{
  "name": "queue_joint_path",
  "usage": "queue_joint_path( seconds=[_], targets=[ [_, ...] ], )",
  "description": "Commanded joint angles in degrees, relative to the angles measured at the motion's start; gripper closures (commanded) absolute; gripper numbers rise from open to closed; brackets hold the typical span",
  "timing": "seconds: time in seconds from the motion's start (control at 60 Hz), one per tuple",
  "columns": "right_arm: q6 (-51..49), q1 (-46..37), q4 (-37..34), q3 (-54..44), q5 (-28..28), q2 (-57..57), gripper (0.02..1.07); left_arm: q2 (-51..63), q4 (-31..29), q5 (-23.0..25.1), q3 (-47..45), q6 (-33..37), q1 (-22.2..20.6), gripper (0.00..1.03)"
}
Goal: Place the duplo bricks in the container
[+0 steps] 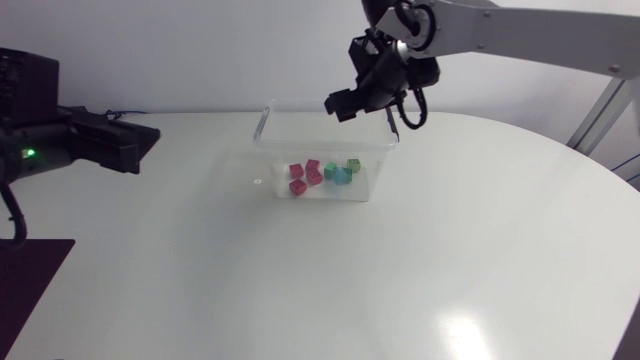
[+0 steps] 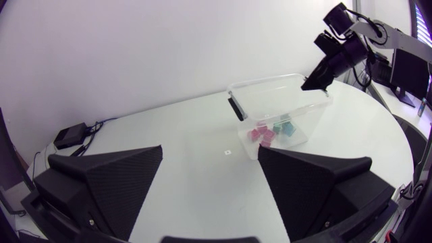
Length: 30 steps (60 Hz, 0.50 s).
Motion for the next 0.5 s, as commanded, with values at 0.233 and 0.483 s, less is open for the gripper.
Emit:
queue_joint_path(
  seconds=[0.233, 0.483],
  targets=[
    [-5.71, -8.34, 8.63, -24.99, 4.86, -28.36, 0.07, -11.08, 1.65, -0.84, -7.28, 2.28, 7.79, 0.04],
    [-10.28, -15.20, 17.86, -47.40, 7.76, -50.24, 0.07, -18.55, 5.78, -5.32, -13.96, 2.28, 9.02, 0.04]
  ],
)
